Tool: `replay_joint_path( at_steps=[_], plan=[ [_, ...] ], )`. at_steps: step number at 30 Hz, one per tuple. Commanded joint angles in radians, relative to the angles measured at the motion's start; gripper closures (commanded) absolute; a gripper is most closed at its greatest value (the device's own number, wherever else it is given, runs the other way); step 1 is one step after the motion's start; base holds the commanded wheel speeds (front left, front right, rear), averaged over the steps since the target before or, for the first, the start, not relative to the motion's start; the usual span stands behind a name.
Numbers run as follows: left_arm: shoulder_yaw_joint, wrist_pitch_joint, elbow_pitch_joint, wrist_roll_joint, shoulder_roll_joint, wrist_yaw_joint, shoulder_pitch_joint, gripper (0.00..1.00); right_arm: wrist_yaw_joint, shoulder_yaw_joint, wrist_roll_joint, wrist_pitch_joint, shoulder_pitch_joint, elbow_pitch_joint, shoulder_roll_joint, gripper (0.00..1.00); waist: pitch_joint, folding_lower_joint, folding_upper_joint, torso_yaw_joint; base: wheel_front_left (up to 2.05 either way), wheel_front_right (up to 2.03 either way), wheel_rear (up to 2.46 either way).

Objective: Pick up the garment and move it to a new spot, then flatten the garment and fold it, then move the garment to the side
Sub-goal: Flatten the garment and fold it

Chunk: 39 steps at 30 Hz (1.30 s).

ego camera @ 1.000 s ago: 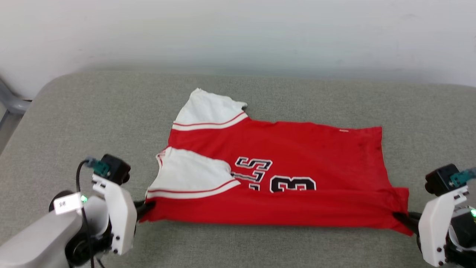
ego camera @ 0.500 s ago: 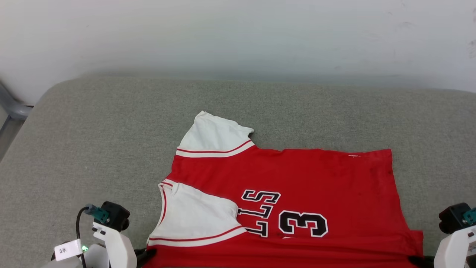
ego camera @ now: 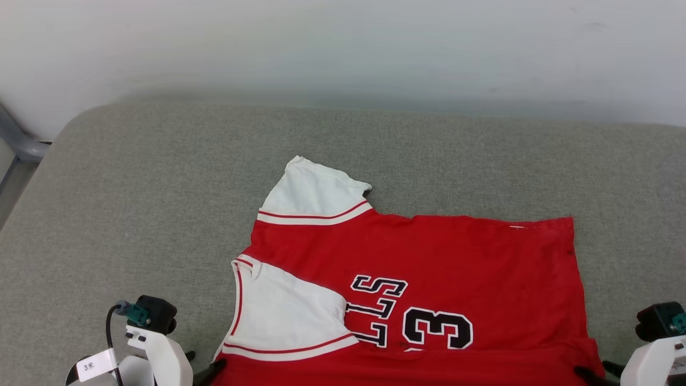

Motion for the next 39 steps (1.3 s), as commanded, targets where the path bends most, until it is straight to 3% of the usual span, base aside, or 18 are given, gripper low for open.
replay_joint_path(
  at_steps=[1, 7, 14, 18, 25, 32, 39],
  plan=[
    [0.002, -0.007, 0.003, 0.010, 0.002, 0.002, -0.010, 0.00, -0.002, -0.012, -0.017, -0.023, -0.007, -0.005, 0.002, 0.00, -0.010, 0.0000, 0.0000, 0.005, 0.00, 0.00, 0.00],
    [0.028, -0.033, -0.029, 0.033, 0.034, 0.012, -0.047, 0.00, -0.001, -0.090, -0.067, -0.160, -0.016, -0.069, 0.046, 0.00, -0.034, 0.0000, 0.0000, 0.004, 0.00, 0.00, 0.00],
    [0.088, -0.117, -0.063, 0.088, 0.055, 0.051, -0.132, 0.00, -0.001, -0.205, -0.187, -0.369, -0.053, -0.151, 0.184, 0.00, -0.033, 0.0000, 0.0000, -0.026, 0.00, 0.00, 0.00],
    [0.118, -0.151, -0.049, 0.119, 0.035, 0.062, -0.201, 0.00, -0.001, -0.243, -0.272, -0.465, -0.072, -0.205, 0.250, 0.00, -0.012, 0.0000, 0.0000, -0.052, 0.00, 0.00, 0.00],
    [0.149, -0.149, 0.025, 0.159, -0.018, 0.042, -0.365, 0.00, -0.001, -0.290, -0.422, -0.589, -0.097, -0.302, 0.358, 0.00, 0.077, 0.0000, 0.0000, -0.107, 0.00, 0.00, 0.00],
    [0.146, 0.033, 0.125, 0.130, -0.035, -0.044, -0.556, 0.00, -0.001, -0.263, -0.487, -0.608, -0.118, -0.362, 0.420, 0.00, 0.214, 0.0000, 0.0000, -0.165, 0.00, 0.00, 0.00],
    [0.113, 0.303, 0.208, 0.096, -0.052, -0.080, -0.738, 0.00, -0.001, -0.255, -0.509, -0.625, -0.175, -0.361, 0.449, 0.00, 0.333, 0.0000, 0.0000, -0.204, 0.00, 0.00, 0.00]
  ],
)
